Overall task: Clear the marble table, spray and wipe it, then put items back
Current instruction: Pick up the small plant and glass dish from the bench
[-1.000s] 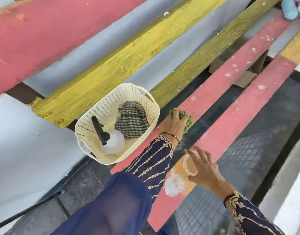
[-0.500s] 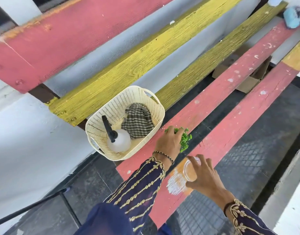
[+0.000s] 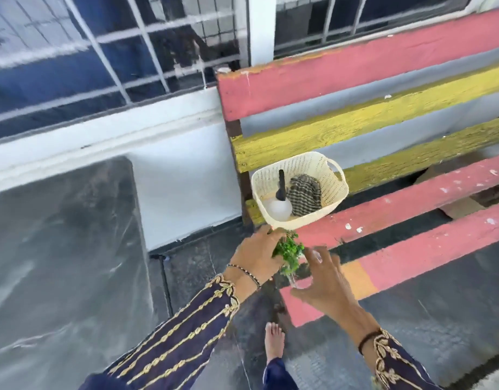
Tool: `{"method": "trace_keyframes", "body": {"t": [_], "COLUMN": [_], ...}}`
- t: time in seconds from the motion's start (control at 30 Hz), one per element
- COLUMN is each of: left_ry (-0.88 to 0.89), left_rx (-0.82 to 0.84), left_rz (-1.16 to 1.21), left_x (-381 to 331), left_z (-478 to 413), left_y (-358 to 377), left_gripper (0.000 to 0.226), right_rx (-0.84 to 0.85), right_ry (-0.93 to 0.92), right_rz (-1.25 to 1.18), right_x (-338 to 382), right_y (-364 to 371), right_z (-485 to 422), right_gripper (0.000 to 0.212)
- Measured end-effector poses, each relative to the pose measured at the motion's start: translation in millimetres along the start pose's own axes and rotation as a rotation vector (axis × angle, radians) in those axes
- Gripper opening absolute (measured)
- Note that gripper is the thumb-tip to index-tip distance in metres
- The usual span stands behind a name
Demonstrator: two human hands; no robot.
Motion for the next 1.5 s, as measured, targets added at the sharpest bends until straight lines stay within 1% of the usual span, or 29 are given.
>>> {"method": "trace_keyframes", "body": {"t": [0.1, 0.23, 0.43, 0.6, 0.7, 0.83, 0.97, 1.17, 1.3, 1.5], "left_ry": [-0.073, -0.158, -0.309, -0.426, -0.467, -0.517, -0.576, -0.643, -0.664, -0.693], "left_rx": [-0.127, -0.282, -0.54, -0.623, -0.64, -0.647, -0.66, -0.658, -0.674, -0.665], "left_rz": [0.024, 0.037, 0.038, -0.001, -0.007, -0.022, -0.042, -0.015, 0.006, 0.039], "left_x": [27.4, 60.7, 119.3, 179.1, 213.6, 268.0, 336.6, 424.0, 458.0, 491.1], "left_z": [69.8, 152.1, 284.4, 348.8, 365.6, 374.7, 376.3, 379.1, 379.6, 375.8], "left_y": [-55.7, -119.8, -207.9, -250.2, -263.3, -284.1, -304.6, -325.8, -328.7, -328.2], "left_gripper": [0.042, 0.041, 0.037, 0.036, 0.036, 0.036, 0.034, 0.032, 0.031, 0.031], "right_rx": [0.012, 0.03, 0.109, 0.171, 0.208, 0.224, 0.215, 0.18, 0.148, 0.145], "right_ry": [-0.133, -0.251, -0.424, -0.533, -0.564, -0.571, -0.539, -0.464, -0.461, -0.473], "right_rz": [0.023, -0.008, 0.058, 0.05, 0.053, 0.132, 0.215, 0.278, 0.315, 0.333], "right_x": [66.5, 144.0, 269.9, 362.1, 401.9, 456.5, 506.1, 564.7, 588.6, 608.3], "right_y": [-10.6, -14.8, 0.7, 30.6, 51.3, 81.3, 114.5, 142.3, 150.6, 162.8], "right_z": [27.2, 58.5, 99.1, 107.7, 100.2, 65.6, 3.5, -87.7, -122.0, -137.8], "right_gripper": [0.097, 0.099, 0.096, 0.096, 0.1, 0.109, 0.112, 0.114, 0.115, 0.11]}}
Point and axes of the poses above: each hand's wrist, its own z-axis away from the middle knuckle, its own y-axis out of the palm, x = y × z, the point moved 6 cm from there along -z, towards the middle knuckle, and after that the axes turned 1 degree about -x, right-handed, at the moved point
